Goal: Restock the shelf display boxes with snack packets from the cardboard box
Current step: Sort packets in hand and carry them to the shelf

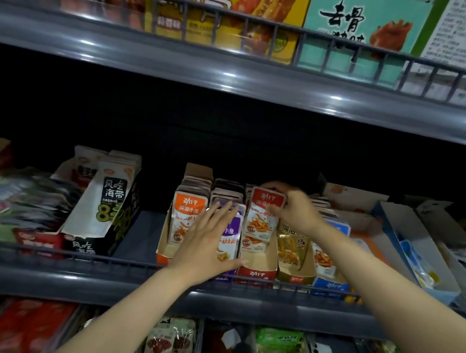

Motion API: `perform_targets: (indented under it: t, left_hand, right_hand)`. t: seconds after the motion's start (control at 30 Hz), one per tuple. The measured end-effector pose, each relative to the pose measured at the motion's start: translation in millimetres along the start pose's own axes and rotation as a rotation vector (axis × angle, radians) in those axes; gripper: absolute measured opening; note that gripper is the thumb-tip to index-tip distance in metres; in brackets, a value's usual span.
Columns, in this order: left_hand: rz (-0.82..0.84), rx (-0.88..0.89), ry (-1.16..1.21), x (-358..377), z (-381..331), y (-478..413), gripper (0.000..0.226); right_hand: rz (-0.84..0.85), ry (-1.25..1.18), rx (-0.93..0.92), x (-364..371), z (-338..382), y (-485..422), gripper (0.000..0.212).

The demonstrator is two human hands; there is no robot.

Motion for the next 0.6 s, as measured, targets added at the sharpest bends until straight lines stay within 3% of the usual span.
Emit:
perform_targets:
  t: [0.3, 0.6]
  left_hand:
    - [-0.011, -0.027, -0.012, 10, 6, -3, 0.102]
    - [-0.020, -0.038, -0.021, 3, 0, 2, 0.100]
  right_hand:
    - [0.056, 0.254, -0.030, 22, -11, -2, 0.043]
    - [-0.012, 0.263, -0.062, 18, -12, 4, 0.046]
Point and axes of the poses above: each hand's wrist, its own y-axis away from the middle knuckle, its own x-axis out of the palm, z = x × y, the point moved 7 cm from there along -y, towards the middle knuckle, and after that the axes turned 7 degrees about -x, right-handed, at the moved point
